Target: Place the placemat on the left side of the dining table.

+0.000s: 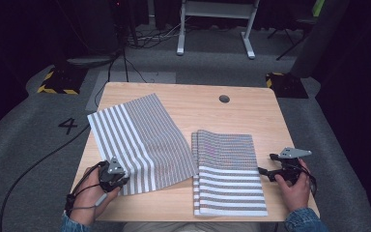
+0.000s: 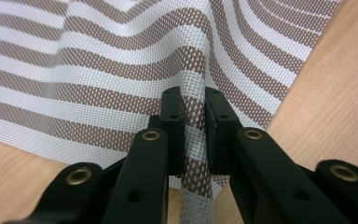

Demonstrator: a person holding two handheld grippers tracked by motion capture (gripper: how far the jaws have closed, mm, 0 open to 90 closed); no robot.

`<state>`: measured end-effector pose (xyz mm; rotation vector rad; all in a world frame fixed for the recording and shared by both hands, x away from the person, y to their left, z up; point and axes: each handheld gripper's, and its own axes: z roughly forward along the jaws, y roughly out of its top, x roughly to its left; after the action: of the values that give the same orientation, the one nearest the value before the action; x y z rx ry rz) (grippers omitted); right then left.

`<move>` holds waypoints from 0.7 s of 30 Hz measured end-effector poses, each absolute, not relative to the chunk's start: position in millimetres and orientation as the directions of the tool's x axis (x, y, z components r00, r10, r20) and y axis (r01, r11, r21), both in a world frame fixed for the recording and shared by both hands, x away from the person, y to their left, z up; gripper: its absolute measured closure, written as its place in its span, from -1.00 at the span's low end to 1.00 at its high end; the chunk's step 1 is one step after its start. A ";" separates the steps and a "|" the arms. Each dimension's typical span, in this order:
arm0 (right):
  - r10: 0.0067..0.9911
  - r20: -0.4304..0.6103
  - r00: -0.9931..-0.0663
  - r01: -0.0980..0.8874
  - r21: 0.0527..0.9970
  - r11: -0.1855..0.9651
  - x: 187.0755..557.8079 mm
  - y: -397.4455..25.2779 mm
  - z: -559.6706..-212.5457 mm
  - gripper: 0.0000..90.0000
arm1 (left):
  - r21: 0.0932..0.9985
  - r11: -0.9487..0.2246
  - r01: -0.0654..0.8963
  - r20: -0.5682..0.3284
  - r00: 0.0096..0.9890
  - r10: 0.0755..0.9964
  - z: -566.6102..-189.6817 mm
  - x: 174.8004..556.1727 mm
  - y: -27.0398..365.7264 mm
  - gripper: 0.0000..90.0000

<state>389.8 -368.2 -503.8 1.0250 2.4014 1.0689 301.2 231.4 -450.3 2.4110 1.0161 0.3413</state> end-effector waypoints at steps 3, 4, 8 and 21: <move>0.722 0.000 -0.692 0.483 0.743 0.464 389.8 -368.3 -503.7 -0.67 | 0.525 -0.628 0.575 0.055 0.713 0.699 -446.1 301.5 241.5 0.79; 0.722 0.000 -0.692 0.483 0.743 0.464 389.8 -368.3 -503.7 -0.67 | 0.527 -0.633 0.567 0.071 0.713 0.697 -445.7 300.7 244.1 0.78; 0.722 0.000 -0.692 0.483 0.743 0.464 389.8 -368.3 -503.8 -0.67 | 0.537 -0.654 0.533 0.109 0.725 0.680 -435.5 297.0 267.6 0.70; 0.722 0.000 -0.692 0.483 0.742 0.464 389.7 -368.2 -503.7 -0.67 | 0.577 -0.392 0.716 0.170 0.364 0.916 -430.9 291.4 339.8 -0.08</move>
<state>389.7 -368.2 -503.7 1.0244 2.4018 1.0676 291.4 339.8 -430.9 2.2241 1.4203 0.6661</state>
